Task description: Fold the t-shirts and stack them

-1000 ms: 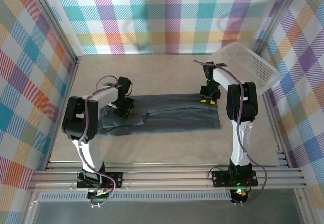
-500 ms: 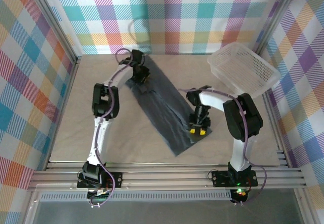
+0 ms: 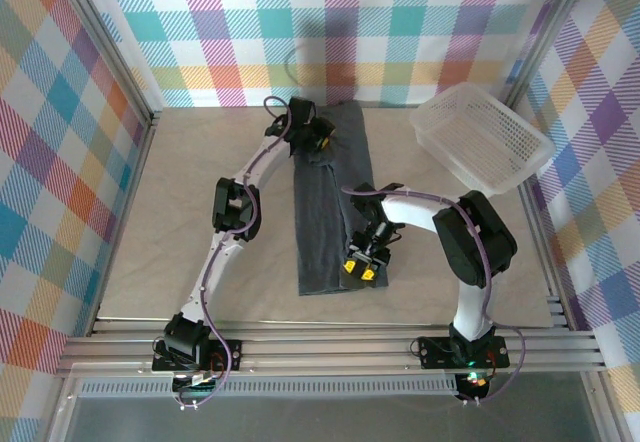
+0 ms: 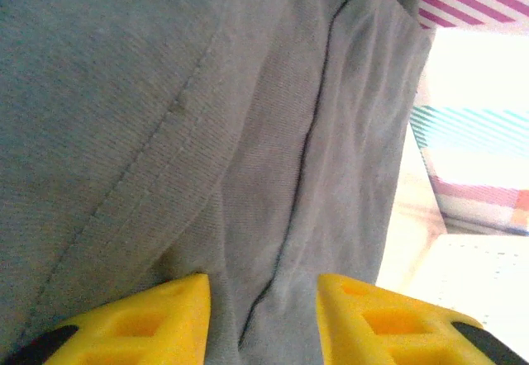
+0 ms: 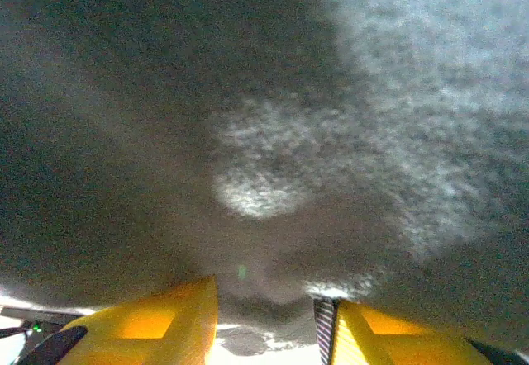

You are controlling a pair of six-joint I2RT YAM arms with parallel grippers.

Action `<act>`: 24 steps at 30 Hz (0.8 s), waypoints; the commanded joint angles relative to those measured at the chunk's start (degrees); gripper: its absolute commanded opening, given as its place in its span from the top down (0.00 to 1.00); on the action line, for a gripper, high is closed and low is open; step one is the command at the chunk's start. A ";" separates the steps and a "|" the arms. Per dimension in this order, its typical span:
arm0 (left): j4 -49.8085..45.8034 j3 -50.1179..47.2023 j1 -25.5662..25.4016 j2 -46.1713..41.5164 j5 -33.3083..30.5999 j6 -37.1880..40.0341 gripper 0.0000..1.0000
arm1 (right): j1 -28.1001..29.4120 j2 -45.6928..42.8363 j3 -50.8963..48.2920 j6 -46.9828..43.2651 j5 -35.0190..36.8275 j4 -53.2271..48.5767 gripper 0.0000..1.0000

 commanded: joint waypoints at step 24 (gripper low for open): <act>-7.76 -102.98 -18.77 -72.06 14.59 12.75 0.49 | -14.44 -16.76 -15.56 -19.90 -0.20 -4.60 0.53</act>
